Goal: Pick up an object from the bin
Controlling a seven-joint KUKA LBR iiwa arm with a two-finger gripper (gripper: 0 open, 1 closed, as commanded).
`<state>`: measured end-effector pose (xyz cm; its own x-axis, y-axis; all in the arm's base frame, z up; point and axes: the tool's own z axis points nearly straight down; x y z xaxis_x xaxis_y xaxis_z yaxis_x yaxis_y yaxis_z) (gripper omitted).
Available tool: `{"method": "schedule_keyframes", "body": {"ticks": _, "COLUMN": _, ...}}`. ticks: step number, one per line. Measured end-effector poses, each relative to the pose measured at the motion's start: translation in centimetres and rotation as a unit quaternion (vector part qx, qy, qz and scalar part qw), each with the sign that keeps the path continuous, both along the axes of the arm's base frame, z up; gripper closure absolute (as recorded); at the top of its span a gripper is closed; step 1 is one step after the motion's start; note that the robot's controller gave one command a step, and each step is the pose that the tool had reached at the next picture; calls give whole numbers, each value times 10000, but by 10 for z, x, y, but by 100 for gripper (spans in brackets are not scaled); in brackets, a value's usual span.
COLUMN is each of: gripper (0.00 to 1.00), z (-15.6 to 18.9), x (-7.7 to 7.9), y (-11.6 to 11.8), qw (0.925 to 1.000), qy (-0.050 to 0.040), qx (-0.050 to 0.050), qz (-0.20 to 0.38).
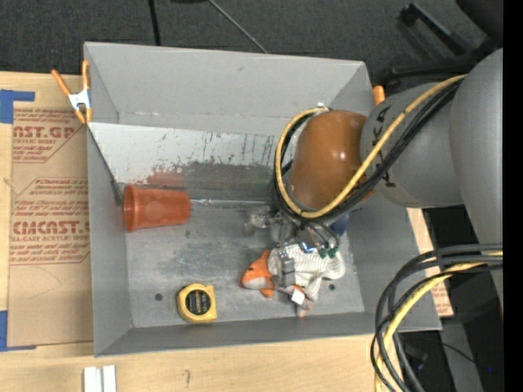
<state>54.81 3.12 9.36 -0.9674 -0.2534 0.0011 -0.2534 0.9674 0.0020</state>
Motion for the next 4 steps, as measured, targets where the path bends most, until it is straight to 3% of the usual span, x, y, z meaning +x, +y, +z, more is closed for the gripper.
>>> {"method": "schedule_keyframes", "body": {"ticks": 1, "gripper": 100, "z": -9, "x": -37, "y": -26, "qw": 10000, "qy": -29, "qx": -2, "qz": -88}}
{"method": "schedule_keyframes", "body": {"ticks": 2, "gripper": 100, "z": -9, "x": -37, "y": -26, "qw": 10000, "qy": -29, "qx": -2, "qz": -89}}
{"method": "schedule_keyframes", "body": {"ticks": 3, "gripper": 100, "z": -7, "x": -37, "y": -7, "qw": 10000, "qy": -17, "qx": -8, "qz": -77}}
{"method": "schedule_keyframes", "body": {"ticks": 4, "gripper": 100, "z": 187, "x": -14, "y": -30, "qw": 9999, "qy": -67, "qx": -8, "qz": -114}}
